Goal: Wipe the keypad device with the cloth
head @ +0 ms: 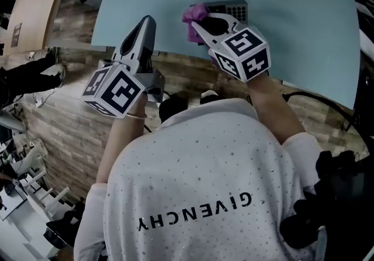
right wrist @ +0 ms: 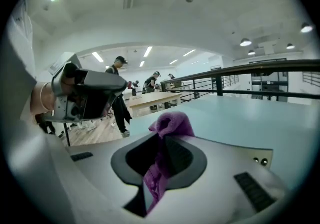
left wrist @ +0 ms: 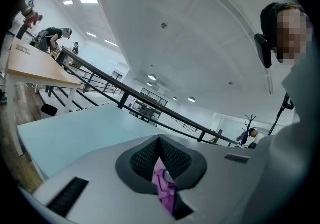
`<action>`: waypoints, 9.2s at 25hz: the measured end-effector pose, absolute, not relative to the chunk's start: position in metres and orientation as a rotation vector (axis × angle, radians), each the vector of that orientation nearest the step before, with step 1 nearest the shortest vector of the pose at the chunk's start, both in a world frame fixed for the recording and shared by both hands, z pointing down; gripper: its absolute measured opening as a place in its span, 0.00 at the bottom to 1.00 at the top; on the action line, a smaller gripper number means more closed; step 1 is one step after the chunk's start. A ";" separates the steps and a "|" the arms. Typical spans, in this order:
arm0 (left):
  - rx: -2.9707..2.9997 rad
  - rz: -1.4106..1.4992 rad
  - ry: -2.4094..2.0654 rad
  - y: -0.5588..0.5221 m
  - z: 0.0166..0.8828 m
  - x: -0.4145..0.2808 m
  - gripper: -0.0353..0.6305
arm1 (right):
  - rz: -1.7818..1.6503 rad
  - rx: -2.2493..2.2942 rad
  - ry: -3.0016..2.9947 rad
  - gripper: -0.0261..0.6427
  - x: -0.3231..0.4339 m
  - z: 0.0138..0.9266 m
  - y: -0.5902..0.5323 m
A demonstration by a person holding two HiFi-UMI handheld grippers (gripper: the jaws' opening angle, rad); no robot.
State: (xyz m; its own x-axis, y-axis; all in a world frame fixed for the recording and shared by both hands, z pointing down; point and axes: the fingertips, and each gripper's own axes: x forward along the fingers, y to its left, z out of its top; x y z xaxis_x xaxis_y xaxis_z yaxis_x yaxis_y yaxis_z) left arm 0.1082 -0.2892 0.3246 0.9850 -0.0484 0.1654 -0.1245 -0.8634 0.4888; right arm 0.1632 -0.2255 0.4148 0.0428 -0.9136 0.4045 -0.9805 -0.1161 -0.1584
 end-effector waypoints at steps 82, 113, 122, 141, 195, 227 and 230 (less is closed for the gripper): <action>2.668 0.352 0.147 -0.248 0.444 0.067 0.06 | 0.463 2.441 -1.358 0.11 0.224 0.456 -0.110; 2.560 0.339 0.347 -0.248 0.425 0.079 0.06 | 0.713 2.247 -1.351 0.11 0.175 0.473 -0.161; 2.577 0.362 0.422 -0.233 0.426 0.077 0.06 | 0.722 2.346 -1.131 0.11 0.216 0.473 -0.110; 2.619 0.364 0.278 -0.261 0.403 0.048 0.06 | 0.938 2.320 -1.444 0.11 0.126 0.478 -0.199; 2.542 0.177 -0.148 -0.327 0.385 -0.027 0.06 | 0.569 2.016 -1.438 0.11 0.133 0.470 -0.234; 2.582 0.144 -0.288 -0.343 0.369 -0.067 0.06 | 0.317 2.247 -1.637 0.11 0.179 0.322 -0.283; 2.578 0.135 -0.307 -0.345 0.365 -0.075 0.06 | 0.455 2.219 -1.597 0.11 0.190 0.348 -0.271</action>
State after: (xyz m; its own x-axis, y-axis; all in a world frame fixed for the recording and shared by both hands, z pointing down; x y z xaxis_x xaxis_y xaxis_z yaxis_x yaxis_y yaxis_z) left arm -0.0751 -0.3447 0.3655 0.9691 -0.1905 0.1566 -0.2441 -0.8310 0.4999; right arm 0.1900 -0.2710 0.3481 0.3063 -0.8322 0.4622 -0.9509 -0.2905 0.1070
